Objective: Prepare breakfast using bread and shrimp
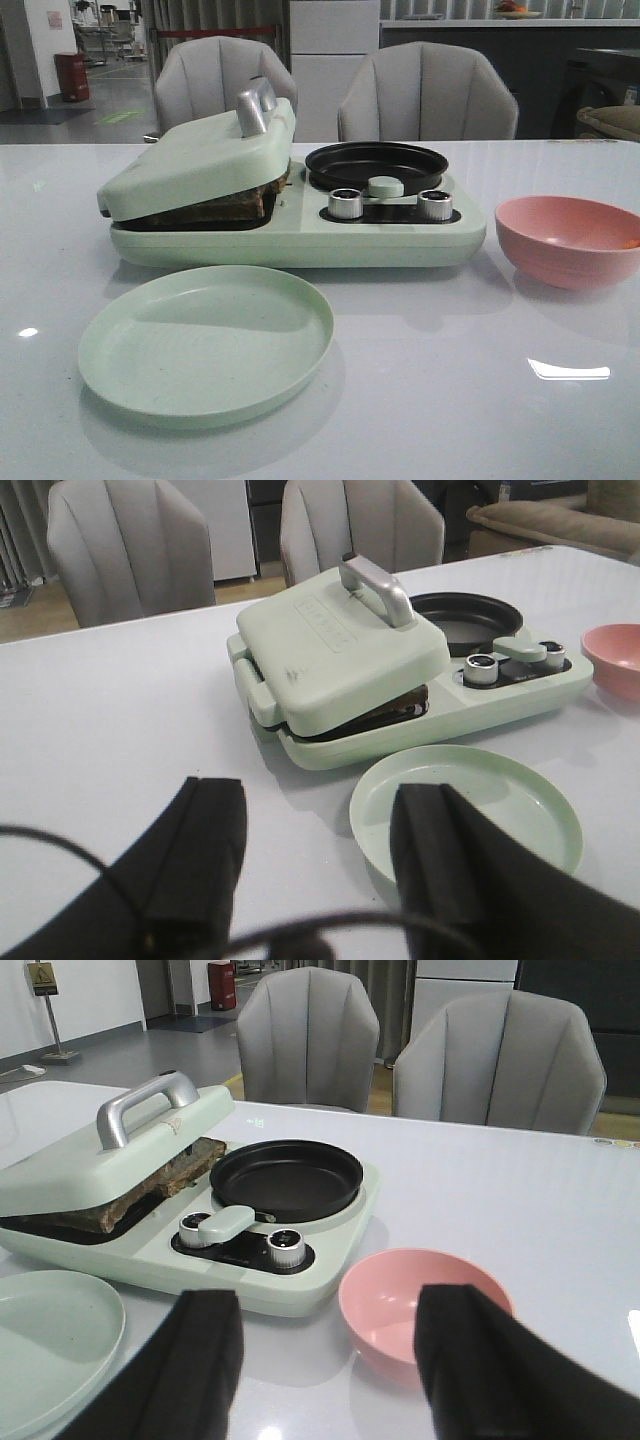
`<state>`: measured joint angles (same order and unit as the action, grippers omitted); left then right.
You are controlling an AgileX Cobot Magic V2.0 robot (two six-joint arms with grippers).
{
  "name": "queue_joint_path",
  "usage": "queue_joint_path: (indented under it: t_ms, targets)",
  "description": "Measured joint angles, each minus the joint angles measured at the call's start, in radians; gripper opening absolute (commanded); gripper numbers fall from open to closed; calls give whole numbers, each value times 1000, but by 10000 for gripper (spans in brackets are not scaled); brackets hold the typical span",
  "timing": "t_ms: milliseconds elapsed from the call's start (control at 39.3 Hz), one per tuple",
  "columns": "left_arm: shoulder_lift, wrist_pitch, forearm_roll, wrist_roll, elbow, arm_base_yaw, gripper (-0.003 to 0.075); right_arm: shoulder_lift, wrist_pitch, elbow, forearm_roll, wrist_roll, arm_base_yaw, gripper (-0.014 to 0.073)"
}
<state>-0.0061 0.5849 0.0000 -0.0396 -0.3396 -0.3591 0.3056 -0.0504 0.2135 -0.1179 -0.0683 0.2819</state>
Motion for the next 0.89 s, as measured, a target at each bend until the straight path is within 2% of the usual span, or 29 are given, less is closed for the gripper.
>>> queue_joint_path:
  t_ms: [127,382,712,890]
  targets:
    - [0,0,0,0,0,0,356,0,0,0,0,0,0,484]
    - [0,-2,0,1,0,0,105,0,0,0,0,0,0,484]
    - [0,-2,0,1,0,0,114,0,2,0,-2,0,0,484]
    - [0,-4,0,1,0,0,114,0,7,0,-72,17,0,484]
